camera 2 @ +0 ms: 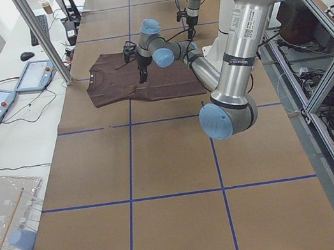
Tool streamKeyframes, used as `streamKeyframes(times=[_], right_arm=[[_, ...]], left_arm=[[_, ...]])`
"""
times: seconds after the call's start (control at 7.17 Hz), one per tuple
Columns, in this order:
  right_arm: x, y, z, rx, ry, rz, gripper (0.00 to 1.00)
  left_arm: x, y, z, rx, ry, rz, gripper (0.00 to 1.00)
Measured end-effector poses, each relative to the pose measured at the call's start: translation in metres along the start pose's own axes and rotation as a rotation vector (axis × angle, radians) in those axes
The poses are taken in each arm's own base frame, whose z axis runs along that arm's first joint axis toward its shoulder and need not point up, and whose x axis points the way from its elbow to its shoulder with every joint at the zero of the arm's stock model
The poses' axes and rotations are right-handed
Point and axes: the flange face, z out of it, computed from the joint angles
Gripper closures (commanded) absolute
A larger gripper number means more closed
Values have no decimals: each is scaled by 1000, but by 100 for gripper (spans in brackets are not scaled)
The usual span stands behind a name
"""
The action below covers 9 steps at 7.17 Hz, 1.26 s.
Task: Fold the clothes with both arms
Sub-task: 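Move both grippers to the shirt hem corners nearest the robot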
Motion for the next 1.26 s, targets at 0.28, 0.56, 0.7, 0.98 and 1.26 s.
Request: streamKeyframes(times=[0.28, 0.56, 0.7, 0.98, 1.26], right_arm=[[1, -6, 2, 0, 8, 9, 68], [1, -13, 1, -18, 12, 22, 94], [1, -14, 0, -22, 14, 24, 100], [2, -15, 1, -25, 16, 24, 100], [1, -16, -2, -23, 12, 27, 100]], left_arm=[[0, 0, 0, 0, 0, 0, 0], [-1, 0, 2, -1, -3, -1, 0], [-1, 0, 2, -1, -4, -1, 0], [-1, 0, 3, -1, -7, -2, 0], [-2, 0, 5, -3, -9, -9, 0]])
